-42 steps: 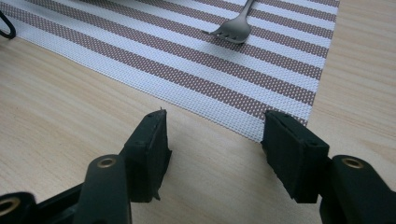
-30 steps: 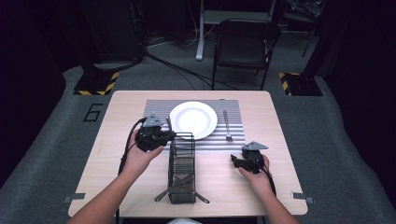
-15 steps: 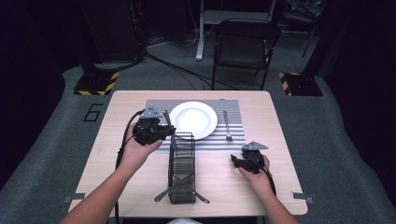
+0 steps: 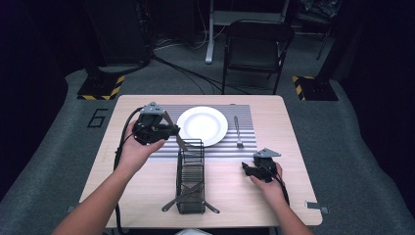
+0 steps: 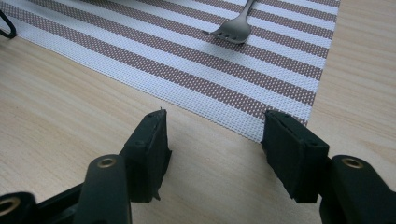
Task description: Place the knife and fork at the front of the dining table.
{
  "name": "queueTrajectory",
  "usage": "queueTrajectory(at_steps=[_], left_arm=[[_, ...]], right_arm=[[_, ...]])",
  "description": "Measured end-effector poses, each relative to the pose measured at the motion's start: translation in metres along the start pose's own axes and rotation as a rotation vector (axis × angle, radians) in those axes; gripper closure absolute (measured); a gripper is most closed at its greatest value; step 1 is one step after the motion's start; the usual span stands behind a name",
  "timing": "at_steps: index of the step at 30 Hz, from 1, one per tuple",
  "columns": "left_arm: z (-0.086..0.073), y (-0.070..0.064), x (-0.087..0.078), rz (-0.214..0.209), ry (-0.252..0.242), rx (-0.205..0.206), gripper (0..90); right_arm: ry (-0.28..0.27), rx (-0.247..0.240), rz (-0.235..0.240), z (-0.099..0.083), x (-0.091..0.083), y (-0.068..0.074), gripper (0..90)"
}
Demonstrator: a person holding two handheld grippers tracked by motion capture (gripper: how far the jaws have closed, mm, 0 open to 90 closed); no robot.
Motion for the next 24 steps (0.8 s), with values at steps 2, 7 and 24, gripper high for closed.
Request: queueTrajectory(at_steps=[2,7,24], left_arm=[[0.001,0.000,-0.002,0.000,-0.001,-0.001,81.8],[0.005,0.000,-0.011,0.007,-0.012,0.003,81.8],[0.010,0.009,-0.043,0.024,-0.045,-0.014,81.9]], right_arm=[[0.000,0.000,0.000,0.000,0.000,0.000,40.2],[0.000,0.000,0.000,0.000,0.000,0.000,40.2],[0.000,0.000,0.000,0.000,0.000,0.000,40.1]])
Point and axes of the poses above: each handheld gripper's, and its own axes: x roughly forward along the jaws, z roughly out of its top, y roughly to its left, the point moved 7 cm from there along x, roughly forward along the jaws, and after that the axes turned 6 degrees about y, right-handed, at the moved point
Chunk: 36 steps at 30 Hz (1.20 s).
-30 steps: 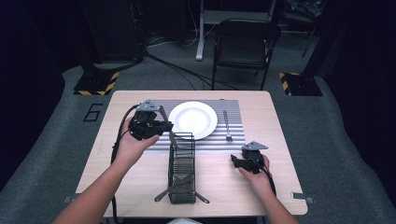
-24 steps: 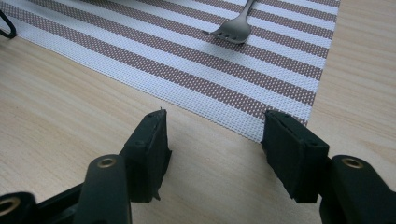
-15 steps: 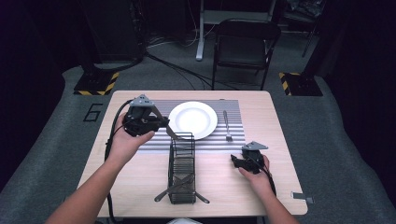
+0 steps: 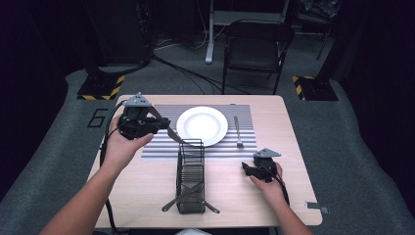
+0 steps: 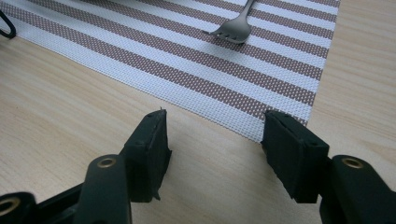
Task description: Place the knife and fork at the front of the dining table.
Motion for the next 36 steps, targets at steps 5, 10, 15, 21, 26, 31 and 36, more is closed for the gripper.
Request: queueTrajectory(at_steps=[5,10,15,21,26,31,36], left_arm=[[0.001,0.008,-0.012,0.021,-0.014,-0.009,81.9],[-0.003,0.019,-0.019,0.043,-0.029,-0.037,81.9],[-0.011,0.030,-0.017,0.055,-0.026,-0.061,82.0],[-0.024,0.041,-0.007,0.063,-0.018,-0.086,82.0],[-0.038,0.050,0.003,0.079,-0.009,-0.097,82.0],[-0.051,0.057,0.010,0.096,0.006,-0.109,82.0],[-0.069,0.067,0.017,0.120,0.026,-0.128,82.1]], right_arm=[[0.000,0.000,0.000,0.000,0.000,0.000,40.1],[0.000,0.001,-0.001,0.000,0.000,0.000,40.1],[0.000,0.000,-0.001,0.000,0.000,0.000,40.1],[0.000,0.001,-0.001,0.000,0.000,0.000,40.1],[0.000,0.001,-0.001,0.000,0.000,0.000,40.1],[0.000,0.002,0.001,0.000,0.000,0.000,40.1],[0.000,0.001,-0.001,0.000,0.000,0.000,40.1]])
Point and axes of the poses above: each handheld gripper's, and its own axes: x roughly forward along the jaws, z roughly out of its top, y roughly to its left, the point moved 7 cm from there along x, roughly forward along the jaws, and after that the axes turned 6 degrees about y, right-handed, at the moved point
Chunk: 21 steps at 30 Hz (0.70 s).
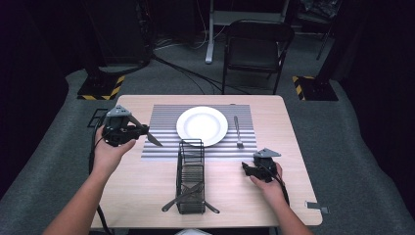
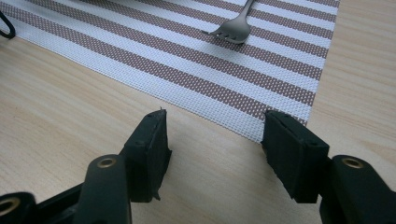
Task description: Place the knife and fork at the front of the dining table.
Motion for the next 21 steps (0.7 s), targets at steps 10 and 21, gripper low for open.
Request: queueTrajectory(at_steps=[10,21], left_arm=[[-0.024,0.014,0.014,0.022,0.033,-0.028,82.0],[-0.036,0.018,0.030,0.022,0.089,-0.026,82.2]], right_arm=[[0.000,-0.001,0.000,0.000,0.000,0.000,40.1],[0.000,-0.001,0.000,0.000,0.000,0.000,40.1]])
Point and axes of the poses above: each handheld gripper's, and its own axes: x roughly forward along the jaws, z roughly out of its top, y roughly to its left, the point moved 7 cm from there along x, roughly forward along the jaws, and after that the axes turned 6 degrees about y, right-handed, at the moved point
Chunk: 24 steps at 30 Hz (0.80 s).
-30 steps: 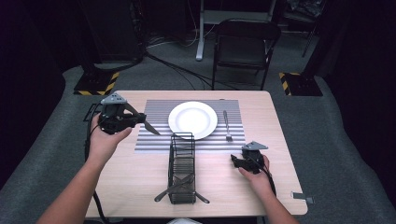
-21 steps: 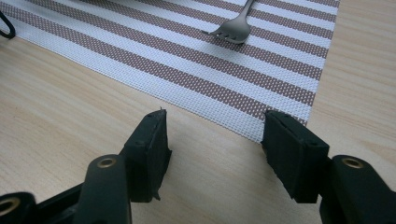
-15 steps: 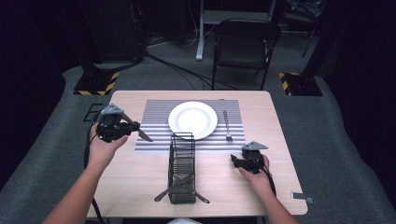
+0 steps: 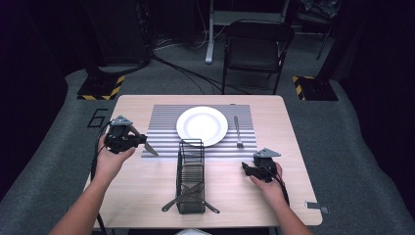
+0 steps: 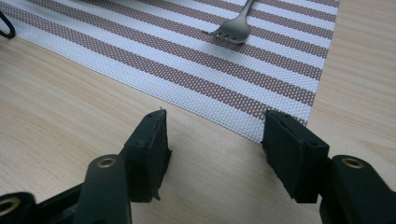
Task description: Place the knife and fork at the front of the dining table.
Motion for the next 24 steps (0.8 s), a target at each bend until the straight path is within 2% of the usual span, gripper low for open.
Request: queueTrajectory(at_steps=[2,3,5,6,8,13,16,18,24], left_arm=[[0.000,0.000,0.004,0.006,0.002,-0.003,82.2],[0.000,0.001,0.006,0.003,0.018,0.000,82.2],[0.001,0.001,0.010,0.004,0.018,0.002,82.2],[0.003,0.000,0.011,0.005,0.003,-0.009,82.2],[0.005,0.001,0.012,0.002,0.014,-0.002,82.3],[0.015,0.004,0.020,0.008,-0.026,-0.040,82.2],[0.020,0.005,0.025,0.003,-0.030,-0.056,82.2],[0.024,0.006,0.029,0.006,-0.054,-0.071,82.3],[0.029,0.011,0.037,0.013,-0.074,-0.099,82.2]], right_arm=[[0.000,0.000,0.000,0.000,0.000,0.000,40.1],[0.000,0.000,0.000,0.000,0.000,0.000,40.1],[0.000,0.000,0.000,0.000,0.000,0.000,40.1],[0.000,0.000,0.000,0.000,0.000,0.000,40.1],[0.000,0.000,0.000,0.000,0.000,0.000,40.1],[0.000,0.000,0.000,0.000,0.000,0.000,40.1],[0.000,0.001,0.000,0.000,0.000,0.000,40.1],[0.000,0.000,0.000,0.000,0.000,0.000,40.1],[0.000,0.001,0.000,0.000,0.000,0.000,40.1]])
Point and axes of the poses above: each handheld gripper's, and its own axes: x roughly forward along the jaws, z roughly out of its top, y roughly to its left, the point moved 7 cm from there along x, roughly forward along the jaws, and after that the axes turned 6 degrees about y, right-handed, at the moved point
